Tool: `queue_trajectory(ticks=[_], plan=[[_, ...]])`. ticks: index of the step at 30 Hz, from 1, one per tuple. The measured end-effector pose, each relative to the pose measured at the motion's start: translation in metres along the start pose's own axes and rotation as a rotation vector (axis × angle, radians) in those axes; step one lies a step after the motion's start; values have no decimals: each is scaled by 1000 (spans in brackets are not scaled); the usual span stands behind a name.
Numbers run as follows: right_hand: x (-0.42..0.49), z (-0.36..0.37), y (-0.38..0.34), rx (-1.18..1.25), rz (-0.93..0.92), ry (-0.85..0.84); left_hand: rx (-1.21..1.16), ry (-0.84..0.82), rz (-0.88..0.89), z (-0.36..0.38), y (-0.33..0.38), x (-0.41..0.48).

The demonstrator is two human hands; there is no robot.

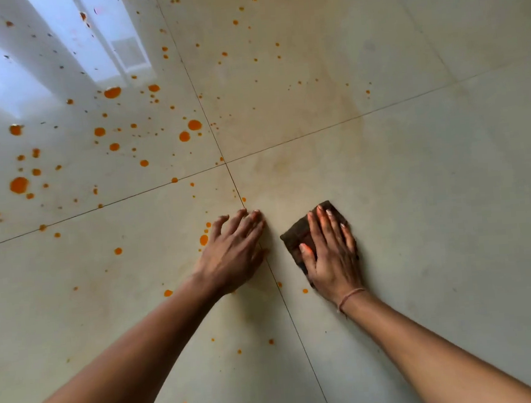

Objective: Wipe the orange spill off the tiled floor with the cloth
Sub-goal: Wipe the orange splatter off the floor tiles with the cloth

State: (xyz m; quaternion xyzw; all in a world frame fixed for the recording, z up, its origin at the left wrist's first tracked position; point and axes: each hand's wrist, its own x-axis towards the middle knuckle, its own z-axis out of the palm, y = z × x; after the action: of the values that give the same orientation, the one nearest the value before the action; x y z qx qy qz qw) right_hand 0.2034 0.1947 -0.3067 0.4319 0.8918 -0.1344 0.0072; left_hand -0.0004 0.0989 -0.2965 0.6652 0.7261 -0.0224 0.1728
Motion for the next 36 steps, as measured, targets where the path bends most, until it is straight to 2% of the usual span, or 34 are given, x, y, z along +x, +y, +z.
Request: queue_trajectory(ticks=[5, 7, 9, 10, 12, 13, 14, 16, 18, 19, 22, 23, 25, 28, 29, 30, 32, 33, 34, 36], plan=[[-96, 14, 2, 34, -28, -6, 9, 63, 35, 1, -4, -2], [-109, 24, -21, 0, -215, -100, 27, 72, 55, -3, -5, 2], [-74, 23, -34, -52, -347, -99, 48, 82, 95, -4, -11, 4], [-51, 18, -37, -56, -305, -82, 57, 79, 118, -4, -16, 4], [-22, 11, -38, -19, -69, -41, 96, 65, 148, -5, -27, 2], [-28, 14, -41, 3, 22, -12, 116, 67, 157, -6, -31, 0], [-44, 21, -47, 14, 28, -13, 127, 68, 165, -7, -35, -2], [-92, 30, -58, -17, -189, -102, 152, 59, 180, -11, -42, -8], [-97, 30, -41, -60, -405, -133, 192, 56, 200, -14, -48, -12], [-82, 26, -37, -62, -385, -102, 204, 61, 201, -15, -52, -14], [-26, 18, -64, 8, 53, -6, 193, 93, 151, -21, -64, -24], [-28, 23, -82, 19, 67, -23, 189, 95, 137, -22, -68, -30], [-66, 41, -106, -4, -125, -76, 170, 111, 96, -21, -74, -47], [-120, 37, -80, -19, -376, -150, 138, 107, 48, -12, -76, -80], [-116, 37, -69, -43, -387, -125, 121, 85, 30, -8, -75, -90], [-103, 32, -67, -48, -324, -115, 101, 61, 2, -4, -75, -101], [-63, 26, -88, -8, -77, -70, 71, 45, -63, 5, -75, -117], [-50, 29, -109, 16, -13, -63, 55, 46, -100, 8, -76, -123], [-50, 34, -130, 27, -29, -63, 36, 50, -137, 10, -78, -129], [-80, 50, -150, 6, -194, -108, 5, 74, -209, 12, -82, -137]])
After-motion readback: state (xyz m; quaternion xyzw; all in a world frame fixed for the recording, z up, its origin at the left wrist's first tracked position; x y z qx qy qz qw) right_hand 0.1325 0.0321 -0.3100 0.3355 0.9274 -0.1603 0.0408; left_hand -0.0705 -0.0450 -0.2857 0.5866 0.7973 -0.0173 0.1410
